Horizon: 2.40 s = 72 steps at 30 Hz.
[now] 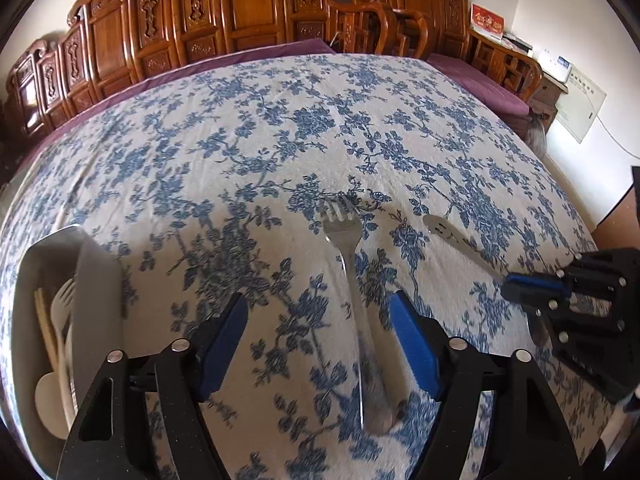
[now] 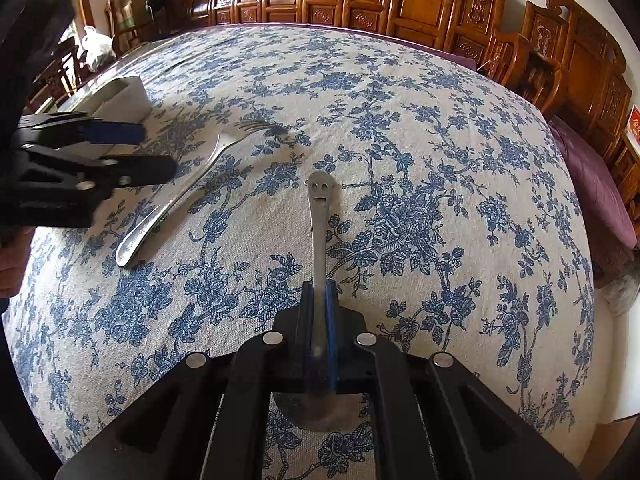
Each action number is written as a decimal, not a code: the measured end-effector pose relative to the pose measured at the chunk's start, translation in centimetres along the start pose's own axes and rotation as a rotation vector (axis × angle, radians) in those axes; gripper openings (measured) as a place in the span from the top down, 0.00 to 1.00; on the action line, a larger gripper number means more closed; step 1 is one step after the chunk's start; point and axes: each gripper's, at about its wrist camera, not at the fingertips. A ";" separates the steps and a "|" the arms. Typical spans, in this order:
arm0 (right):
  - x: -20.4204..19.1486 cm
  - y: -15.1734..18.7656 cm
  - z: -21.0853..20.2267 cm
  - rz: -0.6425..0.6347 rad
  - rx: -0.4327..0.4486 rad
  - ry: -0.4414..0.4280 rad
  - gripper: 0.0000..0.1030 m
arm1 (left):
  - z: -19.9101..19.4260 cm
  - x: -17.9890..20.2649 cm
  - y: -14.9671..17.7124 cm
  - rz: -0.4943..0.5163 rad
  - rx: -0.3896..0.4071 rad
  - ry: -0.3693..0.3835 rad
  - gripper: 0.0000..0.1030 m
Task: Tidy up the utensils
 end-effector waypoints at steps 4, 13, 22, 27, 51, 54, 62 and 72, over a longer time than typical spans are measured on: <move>-0.1 0.1 0.0 -0.004 0.014 0.005 0.93 | 1.6 0.7 -0.9 0.004 -0.019 0.005 0.45; -0.2 0.4 -0.2 -0.003 0.031 0.005 0.92 | 3.8 1.8 -2.0 0.011 -0.029 -0.013 0.60; -0.5 0.5 -0.5 0.023 0.030 0.015 0.93 | 3.5 1.5 -1.9 0.026 -0.031 -0.018 0.91; -1.3 0.4 -2.1 0.035 0.060 0.026 0.93 | 1.9 1.1 -0.7 0.031 -0.017 -0.013 0.92; -7.7 -2.5 -12.3 0.021 0.182 0.080 0.93 | -14.6 -1.9 1.0 0.039 0.247 0.012 1.00; -8.3 -2.5 -12.8 0.016 0.188 0.074 0.93 | -15.5 -2.2 1.5 0.041 0.246 0.017 1.00; -6.1 -1.5 -11.5 0.054 0.174 0.079 0.93 | -11.1 -3.0 0.9 0.037 0.153 0.029 1.00; 0.5 0.3 -7.8 0.142 0.136 0.083 0.93 | -0.9 1.5 -3.2 0.119 0.049 0.080 0.73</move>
Point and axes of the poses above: each gripper's, at about its wrist camera, not at the fingertips, and z roughly the way its jaws point, x to its right, y to its underside
